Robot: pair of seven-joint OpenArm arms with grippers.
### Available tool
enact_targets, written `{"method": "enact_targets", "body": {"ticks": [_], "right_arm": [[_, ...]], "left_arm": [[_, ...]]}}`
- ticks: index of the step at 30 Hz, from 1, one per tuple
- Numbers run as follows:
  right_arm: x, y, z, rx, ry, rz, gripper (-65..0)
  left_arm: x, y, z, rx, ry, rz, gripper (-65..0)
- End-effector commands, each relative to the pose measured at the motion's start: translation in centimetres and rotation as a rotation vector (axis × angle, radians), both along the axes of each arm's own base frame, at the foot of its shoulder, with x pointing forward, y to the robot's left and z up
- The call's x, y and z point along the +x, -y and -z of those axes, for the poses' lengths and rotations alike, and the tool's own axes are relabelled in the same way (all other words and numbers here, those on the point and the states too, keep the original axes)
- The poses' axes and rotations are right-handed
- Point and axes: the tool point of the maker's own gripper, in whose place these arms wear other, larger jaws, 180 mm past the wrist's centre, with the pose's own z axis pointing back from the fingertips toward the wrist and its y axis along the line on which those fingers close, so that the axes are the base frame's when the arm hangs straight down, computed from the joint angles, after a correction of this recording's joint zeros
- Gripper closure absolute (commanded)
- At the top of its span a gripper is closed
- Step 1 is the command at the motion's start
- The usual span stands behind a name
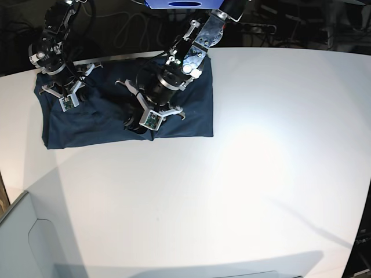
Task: Fold the T-shirt properly
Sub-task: 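Grasp the strip end with the left gripper and fold it toward the middle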
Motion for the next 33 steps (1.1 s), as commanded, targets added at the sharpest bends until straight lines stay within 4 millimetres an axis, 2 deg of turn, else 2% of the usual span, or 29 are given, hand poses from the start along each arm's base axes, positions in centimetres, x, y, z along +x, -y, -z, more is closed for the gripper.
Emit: {"method": "enact_targets", "body": {"ticks": [1, 3, 6, 9, 18, 24, 28, 33], "right_arm": [[-0.1, 0.4, -0.1, -0.02, -0.008, -0.013, -0.2], [-0.1, 0.4, -0.1, -0.02, -0.008, -0.013, -0.2], [-0.1, 0.4, -0.1, -0.019, -0.008, -0.012, -0.2], [-0.1, 0.3, -0.1, -0.017, -0.008, -0.013, -0.3], [0.7, 0.2, -0.5, -0.014, 0.01, -0.012, -0.3], [0.7, 0.2, -0.5, -0.014, 0.012, -0.012, -0.3], [0.8, -0.3, -0.5, -0.009, 0.012, -0.023, -0.3], [0.9, -0.5, -0.4, -0.008, 0.011, -0.031, -0.3]], "left_arm": [[0.7, 0.7, -2.8, -0.061, 0.066, -0.004, -14.2], [0.4, -0.1, -3.4, -0.064, 0.083, -0.014, -14.2], [0.4, -1.3, -5.4, -0.072, 0.139, -0.022, -14.2], [-0.6, -2.8, -5.4, -0.049, 0.147, -0.021, -14.2], [-3.2, -6.9, -0.9, 0.09, 0.085, 0.006, -13.8], [-2.0, -10.6, 0.2, 0.108, 0.045, -0.127, -14.3], [-2.4, -10.3, 1.8, 0.124, 0.006, -0.113, -14.3], [-4.3, -7.9, 4.1, 0.122, -0.061, -0.049, -14.3]]}}
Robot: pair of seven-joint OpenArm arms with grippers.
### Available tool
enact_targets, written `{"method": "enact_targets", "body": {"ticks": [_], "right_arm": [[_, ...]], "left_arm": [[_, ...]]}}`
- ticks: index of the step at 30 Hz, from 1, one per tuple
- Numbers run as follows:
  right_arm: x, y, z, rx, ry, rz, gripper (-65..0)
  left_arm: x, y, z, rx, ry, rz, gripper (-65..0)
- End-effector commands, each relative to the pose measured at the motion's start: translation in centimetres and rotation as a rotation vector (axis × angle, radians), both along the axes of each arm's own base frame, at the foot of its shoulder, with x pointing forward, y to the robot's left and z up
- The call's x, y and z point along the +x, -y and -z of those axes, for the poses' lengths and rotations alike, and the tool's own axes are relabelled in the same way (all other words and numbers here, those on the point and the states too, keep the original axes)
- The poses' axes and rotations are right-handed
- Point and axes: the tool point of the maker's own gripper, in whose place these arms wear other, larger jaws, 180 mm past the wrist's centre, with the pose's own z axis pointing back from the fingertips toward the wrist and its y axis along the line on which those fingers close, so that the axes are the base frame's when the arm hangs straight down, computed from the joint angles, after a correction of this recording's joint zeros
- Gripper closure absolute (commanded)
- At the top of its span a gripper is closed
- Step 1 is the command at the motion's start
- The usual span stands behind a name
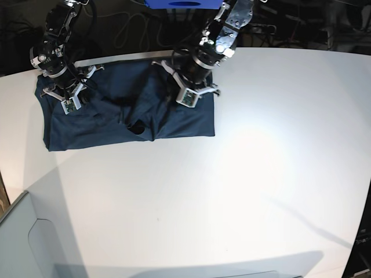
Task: Fold the T-shirt properly
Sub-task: 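Grasp the strip end with the left gripper and fold it toward the middle, then lower the right gripper onto the other strip end and pinch it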
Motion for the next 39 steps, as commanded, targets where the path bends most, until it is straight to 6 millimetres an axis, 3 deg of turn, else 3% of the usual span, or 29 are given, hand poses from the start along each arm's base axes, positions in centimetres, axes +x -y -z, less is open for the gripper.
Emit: {"method": "enact_targets", "body": {"ticks": [1, 9, 14, 18, 21, 26, 28, 33, 36, 39], "right_arm": [[0.2, 0.0, -0.3, -0.005, 0.009, -0.014, -0.3], [0.2, 0.2, -0.4, -0.008, 0.009, -0.014, -0.3], [0.2, 0.1, -0.4, -0.007, 0.009, -0.013, -0.3], [0.1, 0.1, -0.3, -0.007, 0.007, -0.013, -0.4], [0.1, 0.1, -0.3, -0.007, 0.007, -0.013, -0.4], [0.2, 0.1, -0.4, -0.007, 0.009, -0.013, -0.4], [0.2, 0.1, -0.4, -0.006, 0.01, -0.013, -0.4], [0.4, 0.1, -0.7, -0.011, 0.02, -0.015, -0.6], [1.3, 0.2, -1.9, -0.028, 0.056, -0.022, -1.1], [1.9, 0.4, -3.4, -0.052, 0.099, -0.025, -7.6]], "left_arm": [[0.0, 0.9, -0.8, -0.03, 0.025, 0.014, -14.3], [-2.1, 7.2, -1.3, -0.053, 0.046, 0.232, -14.3], [-2.8, 10.7, -4.3, -0.098, 0.125, 0.344, -14.3], [-2.2, 11.0, -7.6, -0.147, 0.195, 0.338, -14.3], [-1.2, 8.9, -8.2, -0.124, 0.231, 0.306, -14.3], [1.7, 4.3, -6.9, -0.144, 0.163, 0.151, -14.3], [2.3, 2.2, -5.4, -0.147, 0.112, 0.097, -14.3], [4.8, -2.6, -4.8, -0.193, 0.065, -0.042, -14.3], [5.5, -4.9, -3.3, -0.214, 0.013, -0.118, -14.3], [5.7, -6.2, -1.5, -0.203, -0.028, -0.159, -14.3]]}}
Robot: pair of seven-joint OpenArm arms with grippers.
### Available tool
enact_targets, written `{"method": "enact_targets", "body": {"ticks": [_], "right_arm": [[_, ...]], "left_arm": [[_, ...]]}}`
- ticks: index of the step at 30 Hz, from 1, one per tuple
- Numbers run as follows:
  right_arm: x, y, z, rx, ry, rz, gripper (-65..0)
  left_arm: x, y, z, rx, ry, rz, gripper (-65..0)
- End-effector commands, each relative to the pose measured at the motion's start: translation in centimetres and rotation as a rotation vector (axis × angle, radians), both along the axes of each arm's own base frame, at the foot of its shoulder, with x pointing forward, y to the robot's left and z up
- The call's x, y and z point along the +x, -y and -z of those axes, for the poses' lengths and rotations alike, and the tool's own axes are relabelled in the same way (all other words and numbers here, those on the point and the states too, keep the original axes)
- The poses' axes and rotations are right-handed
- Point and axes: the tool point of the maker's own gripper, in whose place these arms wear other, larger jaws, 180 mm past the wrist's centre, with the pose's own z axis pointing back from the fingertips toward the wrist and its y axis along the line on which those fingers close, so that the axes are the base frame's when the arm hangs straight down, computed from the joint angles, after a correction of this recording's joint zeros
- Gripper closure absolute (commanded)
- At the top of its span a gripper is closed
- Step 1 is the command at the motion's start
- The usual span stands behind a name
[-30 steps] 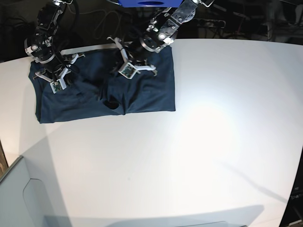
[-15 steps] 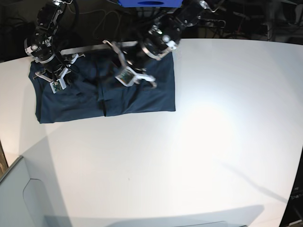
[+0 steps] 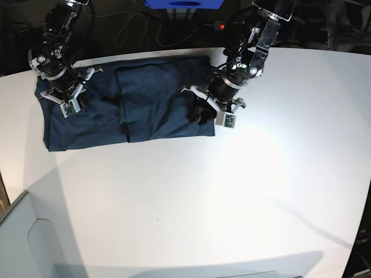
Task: Fold the T-shirt properly
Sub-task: 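Lower the right gripper onto the other strip end and pinch it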
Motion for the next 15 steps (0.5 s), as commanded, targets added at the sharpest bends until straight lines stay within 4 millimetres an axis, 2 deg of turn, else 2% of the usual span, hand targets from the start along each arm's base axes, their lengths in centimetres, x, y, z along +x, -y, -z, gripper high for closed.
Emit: {"method": "enact_targets", "body": {"ticks": [1, 6, 8, 10, 15], "right_arm": [[1.0, 0.0, -1.9, -0.006, 0.069, -0.018, -11.1], [2.0, 0.0, -4.7, -0.046, 0.145, -0.03, -33.0], [2.0, 1.2, -5.1, -0.058, 0.156, 0.004, -38.9], [2.5, 2.6, -5.4, -0.065, 0.164, 0.045, -42.2], [2.7, 6.9, -3.5, -0.058, 0.081, 0.202, -44.5]], "left_arm": [[1.0, 0.4, -1.4, -0.029, 0.046, -0.001, -14.3], [1.4, 0.5, -0.9, -0.024, 0.037, 0.0, -14.3], [1.4, 0.6, -0.8, -0.025, 0.036, -0.001, -14.3], [1.4, 0.6, -0.8, -0.025, 0.036, -0.001, -14.3], [1.4, 0.4, -0.8, -0.024, 0.036, -0.003, -14.3]]}}
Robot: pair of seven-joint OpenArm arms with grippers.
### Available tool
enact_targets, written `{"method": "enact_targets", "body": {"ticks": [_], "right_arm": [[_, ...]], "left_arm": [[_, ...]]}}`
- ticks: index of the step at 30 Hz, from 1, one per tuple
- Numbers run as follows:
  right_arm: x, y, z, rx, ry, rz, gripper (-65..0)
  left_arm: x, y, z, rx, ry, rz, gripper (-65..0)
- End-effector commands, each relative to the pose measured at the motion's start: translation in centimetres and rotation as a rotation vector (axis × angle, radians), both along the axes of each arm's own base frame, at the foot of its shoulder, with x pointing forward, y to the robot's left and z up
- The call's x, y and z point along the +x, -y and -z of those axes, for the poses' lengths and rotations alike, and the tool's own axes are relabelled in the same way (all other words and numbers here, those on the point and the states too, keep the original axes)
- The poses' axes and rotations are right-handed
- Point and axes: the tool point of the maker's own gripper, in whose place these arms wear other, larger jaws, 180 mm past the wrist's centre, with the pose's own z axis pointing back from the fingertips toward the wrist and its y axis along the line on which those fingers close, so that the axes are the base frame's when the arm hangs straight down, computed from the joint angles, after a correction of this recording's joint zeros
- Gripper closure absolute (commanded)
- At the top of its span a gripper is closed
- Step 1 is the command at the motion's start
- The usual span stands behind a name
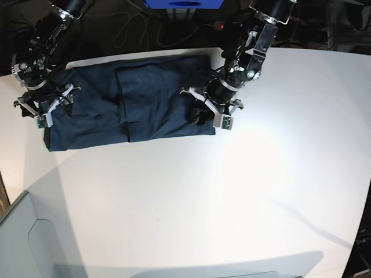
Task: Fold the T-shirt properly
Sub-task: 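Lower the right gripper onto the other strip end and pinch it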
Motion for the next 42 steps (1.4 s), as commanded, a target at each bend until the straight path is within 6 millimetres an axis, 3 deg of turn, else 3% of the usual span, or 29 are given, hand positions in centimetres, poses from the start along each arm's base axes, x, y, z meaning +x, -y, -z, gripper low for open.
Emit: {"method": "enact_targets", "body": {"ticks": [1, 7, 14, 21, 24, 32, 38, 42], "right_arm": [[0.7, 0.7, -0.7, -0.002, 0.027, 0.003, -44.5], [0.8, 2.8, 1.5, 0.067, -0.004, 0.09, -44.6], [0.7, 2.6, 4.2, 0.136, -0.064, 0.101, -44.6], [-0.8, 1.9, 5.9, 0.162, -0.114, 0.104, -43.5], [-0.9, 0.8, 6.8, 0.173, -0.143, 0.069, -36.2], [-1.7, 0.0, 7.6, 0.174, -0.179, 0.038, -0.3], [-1.3, 0.6, 5.8, 0.13, -0.132, 0.032, -0.1], [-0.2, 0.2, 2.4, 0.059, -0.048, 0.002, -0.1]], "left_arm": [[0.6, 0.3, -1.2, -0.023, 0.038, 0.0, -14.3], [0.5, 0.2, -1.1, -0.02, 0.037, 0.0, -14.3], [0.5, -0.1, -1.0, -0.015, 0.036, -0.001, -14.3], [0.6, -0.2, -1.0, -0.011, 0.036, -0.006, -14.3], [0.6, -0.2, -1.0, -0.008, 0.037, -0.005, -14.3], [0.6, -0.3, -1.0, -0.007, 0.038, -0.005, -14.3], [0.6, -0.3, -1.1, -0.011, 0.039, -0.007, -14.3], [0.7, -0.3, -1.3, -0.013, 0.043, -0.007, -14.3]]}}
